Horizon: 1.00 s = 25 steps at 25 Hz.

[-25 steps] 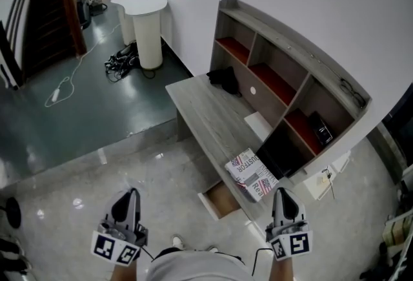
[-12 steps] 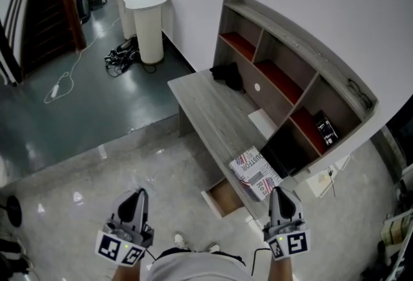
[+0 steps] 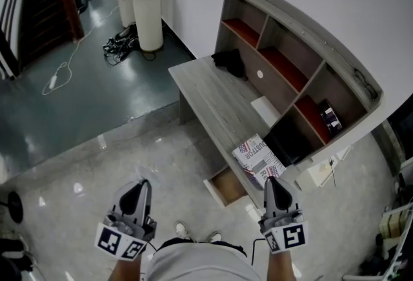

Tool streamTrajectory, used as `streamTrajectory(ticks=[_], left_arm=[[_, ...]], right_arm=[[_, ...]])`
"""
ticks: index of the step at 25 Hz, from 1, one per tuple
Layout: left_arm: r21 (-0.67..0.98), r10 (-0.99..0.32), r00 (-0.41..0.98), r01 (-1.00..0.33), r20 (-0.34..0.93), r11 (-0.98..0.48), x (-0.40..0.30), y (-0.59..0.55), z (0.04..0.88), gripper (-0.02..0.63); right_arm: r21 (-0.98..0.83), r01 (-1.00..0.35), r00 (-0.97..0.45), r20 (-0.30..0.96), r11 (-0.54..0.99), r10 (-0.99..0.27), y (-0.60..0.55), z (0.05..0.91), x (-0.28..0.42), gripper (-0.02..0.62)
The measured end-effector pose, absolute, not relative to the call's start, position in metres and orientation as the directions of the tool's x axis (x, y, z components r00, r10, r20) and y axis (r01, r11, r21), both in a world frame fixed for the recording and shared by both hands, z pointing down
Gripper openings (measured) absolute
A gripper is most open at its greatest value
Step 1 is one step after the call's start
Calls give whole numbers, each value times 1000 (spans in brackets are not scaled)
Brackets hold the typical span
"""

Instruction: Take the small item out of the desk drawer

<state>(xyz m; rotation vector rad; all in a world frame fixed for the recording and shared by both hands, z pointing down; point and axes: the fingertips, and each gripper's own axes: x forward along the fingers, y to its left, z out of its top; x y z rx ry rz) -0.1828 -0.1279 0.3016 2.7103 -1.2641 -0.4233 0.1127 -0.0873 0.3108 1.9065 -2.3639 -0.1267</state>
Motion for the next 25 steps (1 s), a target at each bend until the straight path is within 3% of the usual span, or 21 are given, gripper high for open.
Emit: streamTrajectory(ticks=[25], left_arm=[[279,-681,713,-628,-169,-727,-155,-132,323,17]], right_arm=[[138,-976,-162,71,170,-984,-78,324,105,21]])
